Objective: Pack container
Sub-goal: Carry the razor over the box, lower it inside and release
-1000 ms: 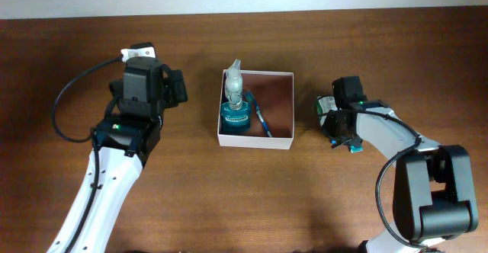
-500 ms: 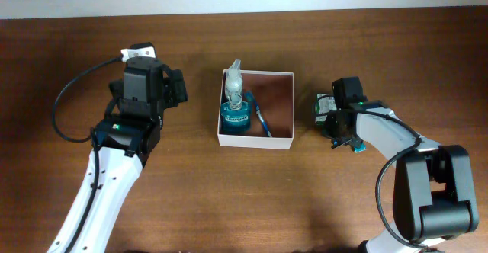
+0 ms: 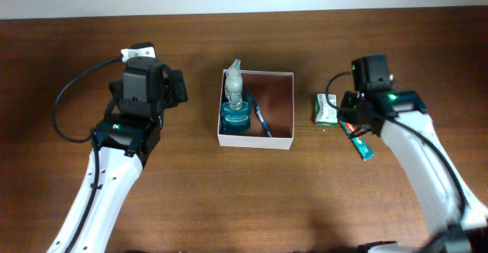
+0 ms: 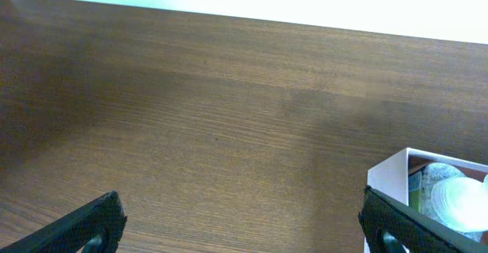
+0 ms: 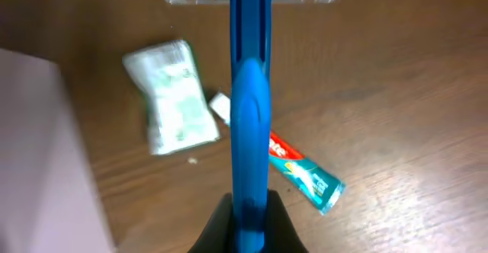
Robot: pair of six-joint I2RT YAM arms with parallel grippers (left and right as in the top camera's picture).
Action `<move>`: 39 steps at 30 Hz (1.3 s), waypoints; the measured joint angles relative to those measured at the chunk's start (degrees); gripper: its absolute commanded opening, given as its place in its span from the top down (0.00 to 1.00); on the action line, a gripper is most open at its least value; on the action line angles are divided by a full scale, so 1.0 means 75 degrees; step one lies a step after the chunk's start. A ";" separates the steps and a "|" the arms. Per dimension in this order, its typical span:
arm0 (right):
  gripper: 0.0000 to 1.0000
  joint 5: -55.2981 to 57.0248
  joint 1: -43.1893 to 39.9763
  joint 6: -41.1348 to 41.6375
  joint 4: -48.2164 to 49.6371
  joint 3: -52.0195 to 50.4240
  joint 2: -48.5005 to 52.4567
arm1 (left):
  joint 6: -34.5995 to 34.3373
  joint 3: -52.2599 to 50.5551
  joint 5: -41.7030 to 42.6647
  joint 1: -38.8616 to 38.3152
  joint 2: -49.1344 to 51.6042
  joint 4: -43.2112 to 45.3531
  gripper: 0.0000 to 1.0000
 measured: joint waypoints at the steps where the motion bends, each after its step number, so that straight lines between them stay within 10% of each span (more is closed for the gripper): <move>1: 0.95 0.0026 0.0134 -0.0041 -0.0044 0.0070 -0.0259 | -0.0003 0.0000 0.0000 0.0000 0.0000 0.0000 0.01; 13: 0.95 0.0099 0.2862 -0.0181 0.1166 0.0111 -0.0592 | 0.0000 0.0000 0.0000 0.0000 0.0000 0.0000 0.01; 26: 0.94 -0.0268 0.3031 -0.0396 0.2090 0.0105 0.1964 | 0.0000 0.0000 0.0000 0.0000 0.0000 0.0000 0.01; 33: 0.39 -0.0382 0.3031 -0.0548 0.2186 0.0108 0.1961 | 0.0000 0.0000 0.0000 0.0000 0.0000 0.0000 0.01; 39: 0.31 -0.0557 0.3060 -0.0653 0.2162 0.0114 0.1944 | 0.0000 0.0000 0.0000 0.0000 0.0000 0.0000 0.00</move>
